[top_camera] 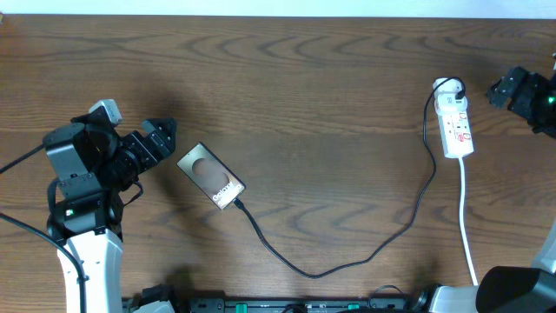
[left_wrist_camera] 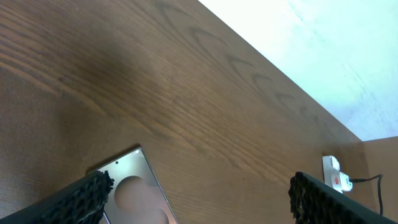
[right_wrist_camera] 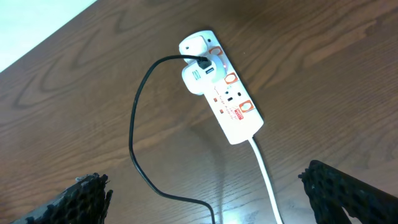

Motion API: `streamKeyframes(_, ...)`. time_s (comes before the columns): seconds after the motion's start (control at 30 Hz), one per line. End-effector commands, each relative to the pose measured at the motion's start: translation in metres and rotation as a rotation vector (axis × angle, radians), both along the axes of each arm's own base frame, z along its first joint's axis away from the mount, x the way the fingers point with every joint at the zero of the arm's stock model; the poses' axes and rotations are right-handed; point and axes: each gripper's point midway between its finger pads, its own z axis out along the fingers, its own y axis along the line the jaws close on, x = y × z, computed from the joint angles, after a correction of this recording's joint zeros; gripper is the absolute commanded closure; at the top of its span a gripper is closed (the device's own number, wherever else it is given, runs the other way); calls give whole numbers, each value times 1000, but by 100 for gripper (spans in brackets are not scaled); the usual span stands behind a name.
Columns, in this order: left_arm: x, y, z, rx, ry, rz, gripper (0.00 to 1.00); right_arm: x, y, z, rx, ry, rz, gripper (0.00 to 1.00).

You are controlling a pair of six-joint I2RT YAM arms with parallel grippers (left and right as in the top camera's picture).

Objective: Plug charger to phone and switch on socket

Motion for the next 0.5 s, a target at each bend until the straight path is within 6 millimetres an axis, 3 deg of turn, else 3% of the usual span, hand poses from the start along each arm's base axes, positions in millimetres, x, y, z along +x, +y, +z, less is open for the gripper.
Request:
streamKeyframes(0.0,1,3,7,27,-21,3,7,1,3,1,5,-4,13,1)
streamKeyframes(0.23,-10,7,18,82,-42,49,7,1,3,1,5,-4,13,1)
streamKeyframes(0.47,-24,6,30,300,-96,169,6,1,3,1,5,-4,13,1)
